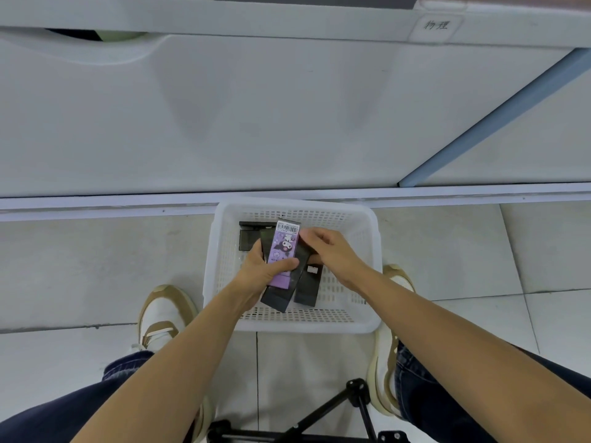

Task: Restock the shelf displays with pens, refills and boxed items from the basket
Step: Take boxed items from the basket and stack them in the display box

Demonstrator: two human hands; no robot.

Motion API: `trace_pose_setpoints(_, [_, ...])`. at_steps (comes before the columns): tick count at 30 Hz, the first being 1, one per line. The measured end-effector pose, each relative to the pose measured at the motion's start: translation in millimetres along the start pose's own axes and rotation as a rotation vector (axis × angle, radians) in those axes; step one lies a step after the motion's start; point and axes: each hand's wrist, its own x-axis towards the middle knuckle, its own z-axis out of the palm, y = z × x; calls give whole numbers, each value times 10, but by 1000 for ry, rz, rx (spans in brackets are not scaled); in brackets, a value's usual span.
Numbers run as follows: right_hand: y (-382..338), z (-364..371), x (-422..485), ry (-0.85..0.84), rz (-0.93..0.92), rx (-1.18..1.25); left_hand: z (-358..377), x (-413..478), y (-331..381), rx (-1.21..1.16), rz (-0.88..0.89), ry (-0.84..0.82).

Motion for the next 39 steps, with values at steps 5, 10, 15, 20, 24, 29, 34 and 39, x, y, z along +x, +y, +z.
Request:
trace_pose_setpoints(5, [180, 120, 1, 325, -149, -191, -21, 32, -40, 155, 1, 132])
trace_pose_setpoints(10, [435, -84, 37, 294, -58, -701, -242, 9, -44, 170, -15, 233])
trace_pose_setpoints(15, [577, 37, 90, 273, -50, -879, -288, -29, -36, 161, -10, 249])
trace_pose_setpoints(20, [350, -34, 185, 199, 10, -735, -317, -105, 41, 178, 19, 247])
trace_pose_setpoints(24, [-96, -148, 84, 96, -108, -529, -304, -260, 242, 134, 116, 231])
trace_pose_setpoints(29, [-844, -135, -208, 75, -274, -200, -281, -624, 635, 24, 238, 304])
trace_pose_setpoints(34, [-1427, 62, -588, -37, -366, 50, -171, -1125, 1178, -152, 390, 285])
trace_pose_setpoints(39, [-1883, 340, -948, -100, -495, 46, 13, -1677, 1721, -225, 571, 191])
